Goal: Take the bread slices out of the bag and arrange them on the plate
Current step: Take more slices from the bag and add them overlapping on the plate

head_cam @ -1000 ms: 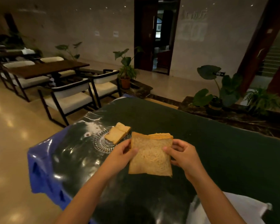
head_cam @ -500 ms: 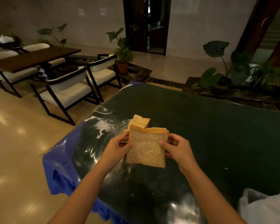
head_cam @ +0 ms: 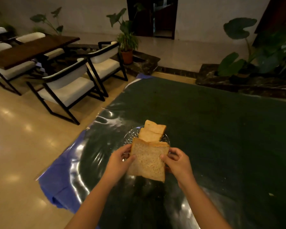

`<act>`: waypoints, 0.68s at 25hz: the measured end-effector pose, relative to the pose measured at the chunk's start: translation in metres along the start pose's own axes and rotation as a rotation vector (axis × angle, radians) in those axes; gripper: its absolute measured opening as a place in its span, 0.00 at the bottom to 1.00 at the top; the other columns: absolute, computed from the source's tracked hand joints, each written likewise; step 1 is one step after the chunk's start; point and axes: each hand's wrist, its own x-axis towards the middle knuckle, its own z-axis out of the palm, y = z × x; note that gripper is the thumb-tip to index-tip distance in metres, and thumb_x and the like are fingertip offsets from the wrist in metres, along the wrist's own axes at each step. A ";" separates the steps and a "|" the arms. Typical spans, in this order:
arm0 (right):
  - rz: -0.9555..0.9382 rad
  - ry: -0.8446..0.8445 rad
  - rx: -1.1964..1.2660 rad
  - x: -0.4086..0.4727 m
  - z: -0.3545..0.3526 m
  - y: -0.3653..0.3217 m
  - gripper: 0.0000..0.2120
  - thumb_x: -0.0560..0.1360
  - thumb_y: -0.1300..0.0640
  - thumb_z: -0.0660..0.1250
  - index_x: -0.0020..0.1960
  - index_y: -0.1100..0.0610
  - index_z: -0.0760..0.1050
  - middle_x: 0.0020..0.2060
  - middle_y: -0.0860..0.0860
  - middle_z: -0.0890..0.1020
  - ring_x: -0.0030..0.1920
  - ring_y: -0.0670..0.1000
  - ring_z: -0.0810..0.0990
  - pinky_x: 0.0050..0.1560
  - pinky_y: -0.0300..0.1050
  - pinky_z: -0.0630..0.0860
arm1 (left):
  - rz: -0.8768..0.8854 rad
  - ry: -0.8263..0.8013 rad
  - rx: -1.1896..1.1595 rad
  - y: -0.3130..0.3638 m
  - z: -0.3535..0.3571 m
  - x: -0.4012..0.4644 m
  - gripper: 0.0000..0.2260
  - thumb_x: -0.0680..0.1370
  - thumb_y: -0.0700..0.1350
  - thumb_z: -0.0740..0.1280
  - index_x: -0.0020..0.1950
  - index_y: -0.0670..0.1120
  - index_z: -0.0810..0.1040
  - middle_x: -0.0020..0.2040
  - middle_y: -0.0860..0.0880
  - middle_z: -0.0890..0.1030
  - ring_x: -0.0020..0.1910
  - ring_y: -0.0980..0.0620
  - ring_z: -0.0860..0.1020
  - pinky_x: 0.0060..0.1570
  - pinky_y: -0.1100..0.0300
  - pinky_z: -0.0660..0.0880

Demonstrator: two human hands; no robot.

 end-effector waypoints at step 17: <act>0.141 0.420 -0.132 0.123 0.071 0.072 0.10 0.69 0.62 0.70 0.38 0.47 0.75 0.40 0.50 0.81 0.46 0.55 0.81 0.46 0.61 0.80 | -0.053 -0.307 0.003 -0.116 0.014 0.152 0.13 0.77 0.41 0.62 0.59 0.50 0.77 0.48 0.59 0.79 0.48 0.63 0.77 0.48 0.67 0.73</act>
